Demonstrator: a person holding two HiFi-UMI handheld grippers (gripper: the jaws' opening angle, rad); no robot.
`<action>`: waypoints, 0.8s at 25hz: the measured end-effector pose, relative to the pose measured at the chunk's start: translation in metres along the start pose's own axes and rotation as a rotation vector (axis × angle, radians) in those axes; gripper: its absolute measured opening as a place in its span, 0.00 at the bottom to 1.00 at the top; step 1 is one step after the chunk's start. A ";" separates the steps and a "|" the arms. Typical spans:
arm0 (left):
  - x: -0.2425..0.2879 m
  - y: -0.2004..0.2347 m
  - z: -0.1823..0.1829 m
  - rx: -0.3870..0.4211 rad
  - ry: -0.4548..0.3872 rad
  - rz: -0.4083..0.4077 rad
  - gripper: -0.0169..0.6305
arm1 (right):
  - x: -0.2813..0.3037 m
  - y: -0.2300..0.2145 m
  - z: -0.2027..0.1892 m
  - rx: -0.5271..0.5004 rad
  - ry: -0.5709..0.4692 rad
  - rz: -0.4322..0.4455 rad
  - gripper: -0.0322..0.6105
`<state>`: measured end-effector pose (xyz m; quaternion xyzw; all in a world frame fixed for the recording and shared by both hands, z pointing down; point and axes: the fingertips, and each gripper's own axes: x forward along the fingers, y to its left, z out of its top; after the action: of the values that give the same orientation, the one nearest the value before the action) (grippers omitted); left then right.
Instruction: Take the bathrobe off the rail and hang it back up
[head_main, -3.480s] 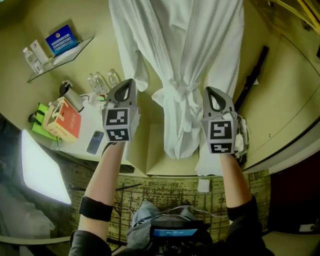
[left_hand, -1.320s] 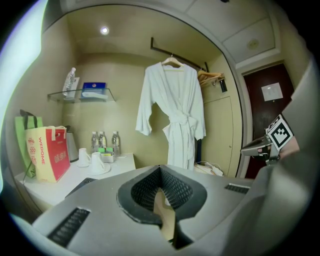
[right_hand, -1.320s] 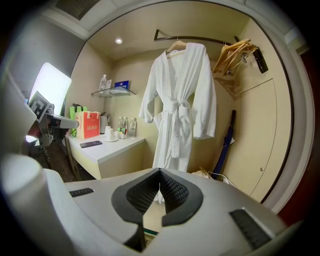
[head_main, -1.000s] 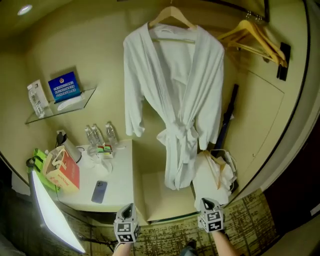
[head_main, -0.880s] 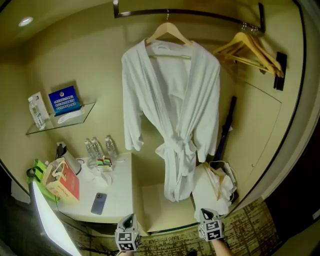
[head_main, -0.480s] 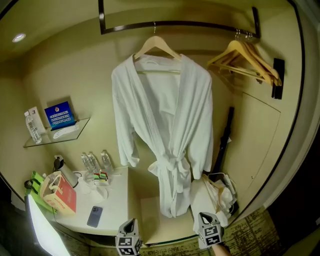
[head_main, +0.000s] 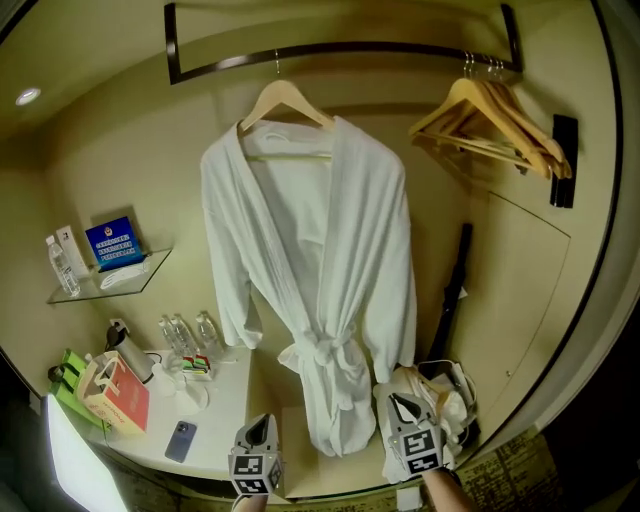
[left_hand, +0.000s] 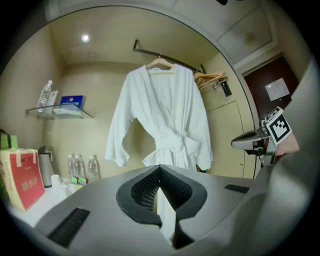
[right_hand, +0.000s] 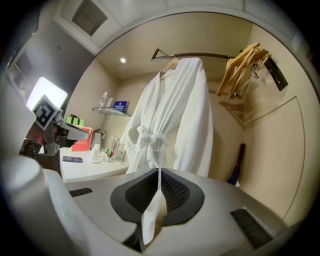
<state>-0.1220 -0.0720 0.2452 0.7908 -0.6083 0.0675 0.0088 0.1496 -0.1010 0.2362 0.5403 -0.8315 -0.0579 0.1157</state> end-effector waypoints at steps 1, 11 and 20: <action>0.008 -0.003 0.009 0.012 -0.009 -0.004 0.03 | 0.007 -0.007 0.017 -0.011 -0.031 0.001 0.12; 0.089 -0.004 0.108 0.097 -0.146 -0.126 0.03 | 0.056 -0.011 0.204 -0.265 -0.265 -0.031 0.27; 0.137 0.026 0.227 0.091 -0.321 -0.206 0.03 | 0.076 -0.028 0.384 -0.586 -0.405 -0.272 0.39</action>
<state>-0.0906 -0.2325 0.0348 0.8491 -0.5140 -0.0335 -0.1172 0.0470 -0.1932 -0.1316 0.5673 -0.7064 -0.4137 0.0899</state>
